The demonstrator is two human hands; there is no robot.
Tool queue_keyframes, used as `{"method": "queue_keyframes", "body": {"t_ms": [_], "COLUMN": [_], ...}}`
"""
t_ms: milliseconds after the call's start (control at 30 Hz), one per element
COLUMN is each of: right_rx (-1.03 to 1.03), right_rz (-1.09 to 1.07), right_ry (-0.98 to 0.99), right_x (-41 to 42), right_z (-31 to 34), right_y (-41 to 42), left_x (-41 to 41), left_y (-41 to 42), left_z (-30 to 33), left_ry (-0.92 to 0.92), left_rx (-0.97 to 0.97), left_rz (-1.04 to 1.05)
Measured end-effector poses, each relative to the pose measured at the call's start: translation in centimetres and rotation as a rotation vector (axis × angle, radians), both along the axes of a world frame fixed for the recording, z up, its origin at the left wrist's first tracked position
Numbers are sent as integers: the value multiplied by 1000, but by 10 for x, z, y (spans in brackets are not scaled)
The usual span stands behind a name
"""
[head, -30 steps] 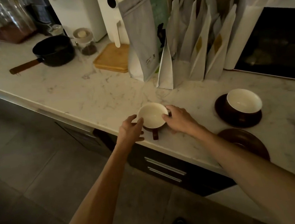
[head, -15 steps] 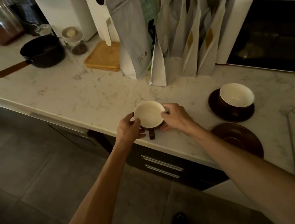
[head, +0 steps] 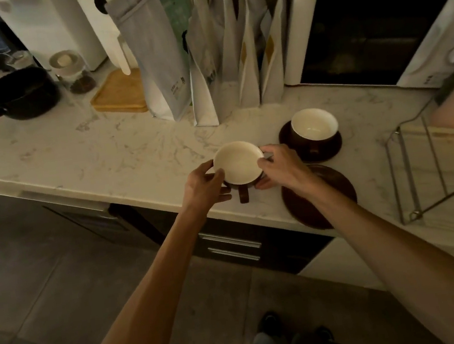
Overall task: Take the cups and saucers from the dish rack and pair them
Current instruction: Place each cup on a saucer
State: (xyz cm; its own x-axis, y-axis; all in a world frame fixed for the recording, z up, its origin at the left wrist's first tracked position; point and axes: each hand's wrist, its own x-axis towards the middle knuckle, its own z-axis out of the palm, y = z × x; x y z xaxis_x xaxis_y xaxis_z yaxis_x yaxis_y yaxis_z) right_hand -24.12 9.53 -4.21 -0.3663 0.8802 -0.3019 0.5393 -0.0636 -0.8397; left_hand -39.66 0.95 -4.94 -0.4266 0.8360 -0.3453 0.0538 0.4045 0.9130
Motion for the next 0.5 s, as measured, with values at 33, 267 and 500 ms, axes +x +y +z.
{"method": "queue_keyframes", "body": {"t_ms": [33, 267, 500], "right_rx": [0, 21, 27], "right_rz": [-16, -112, -199], "right_ry": [4, 20, -17], "right_x": [9, 73, 121], "right_z": [1, 9, 5], "right_y": [-1, -11, -23], "left_x": [7, 58, 101], "left_y": [1, 6, 8], "left_z": [1, 7, 2], "left_ry": [-4, -40, -39], "left_rx": [3, 19, -8], "left_rz": [-15, -161, -260]}}
